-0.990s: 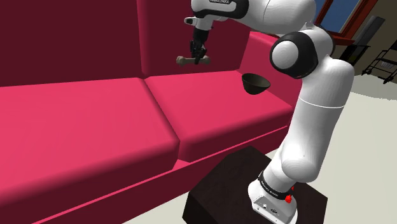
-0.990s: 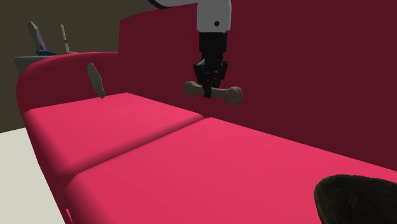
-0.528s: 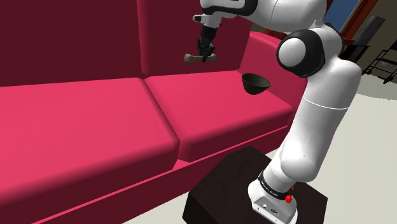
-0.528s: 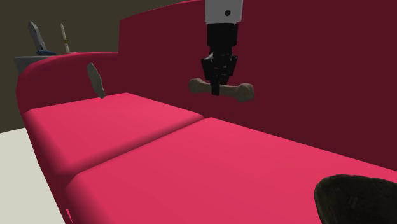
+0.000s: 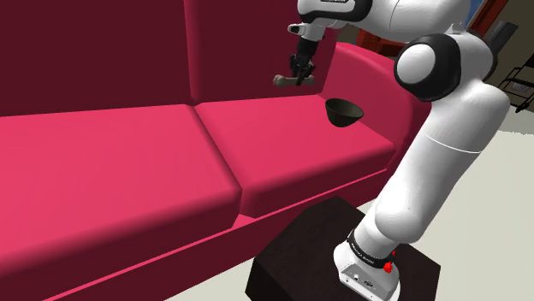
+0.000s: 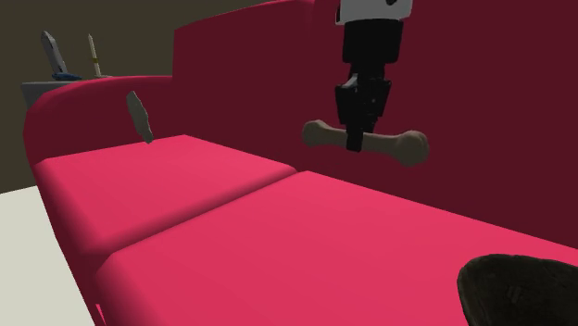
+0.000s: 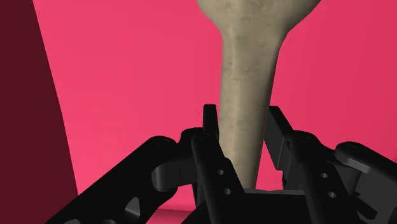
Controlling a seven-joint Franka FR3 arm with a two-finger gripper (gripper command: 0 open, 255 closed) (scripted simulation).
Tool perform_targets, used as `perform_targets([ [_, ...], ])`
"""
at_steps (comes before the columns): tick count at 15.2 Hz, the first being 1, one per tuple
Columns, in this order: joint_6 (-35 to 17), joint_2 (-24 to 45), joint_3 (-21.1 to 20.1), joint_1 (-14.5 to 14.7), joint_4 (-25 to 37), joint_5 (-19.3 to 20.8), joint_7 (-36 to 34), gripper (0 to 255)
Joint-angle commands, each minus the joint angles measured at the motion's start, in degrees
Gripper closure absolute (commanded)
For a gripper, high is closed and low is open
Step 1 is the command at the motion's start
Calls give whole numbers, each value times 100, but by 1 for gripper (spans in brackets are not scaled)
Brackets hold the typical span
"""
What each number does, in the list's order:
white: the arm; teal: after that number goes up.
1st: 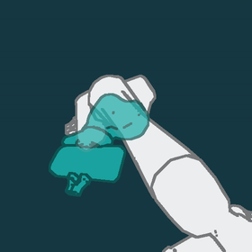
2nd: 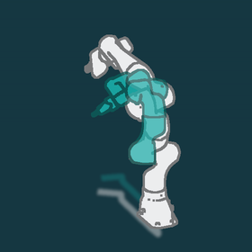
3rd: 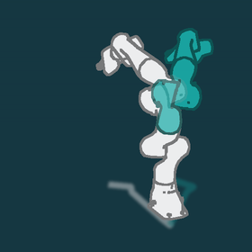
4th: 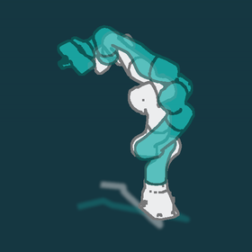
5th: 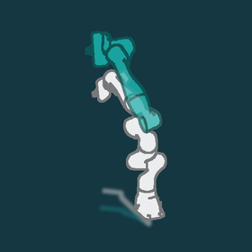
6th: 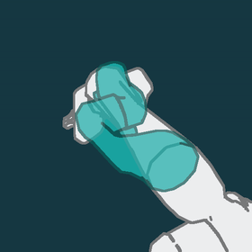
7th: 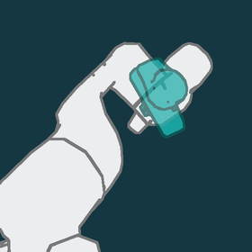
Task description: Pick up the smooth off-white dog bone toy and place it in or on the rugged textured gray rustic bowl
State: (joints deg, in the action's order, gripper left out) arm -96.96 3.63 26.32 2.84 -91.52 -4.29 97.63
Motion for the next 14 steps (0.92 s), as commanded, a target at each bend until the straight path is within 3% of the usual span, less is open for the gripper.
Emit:
perform_targets([
  [1, -1, -100, 108, -119, -102, 30, 235, 255],
  [14, 101, -234, 938, -991, -219, 27, 1938, 255],
])
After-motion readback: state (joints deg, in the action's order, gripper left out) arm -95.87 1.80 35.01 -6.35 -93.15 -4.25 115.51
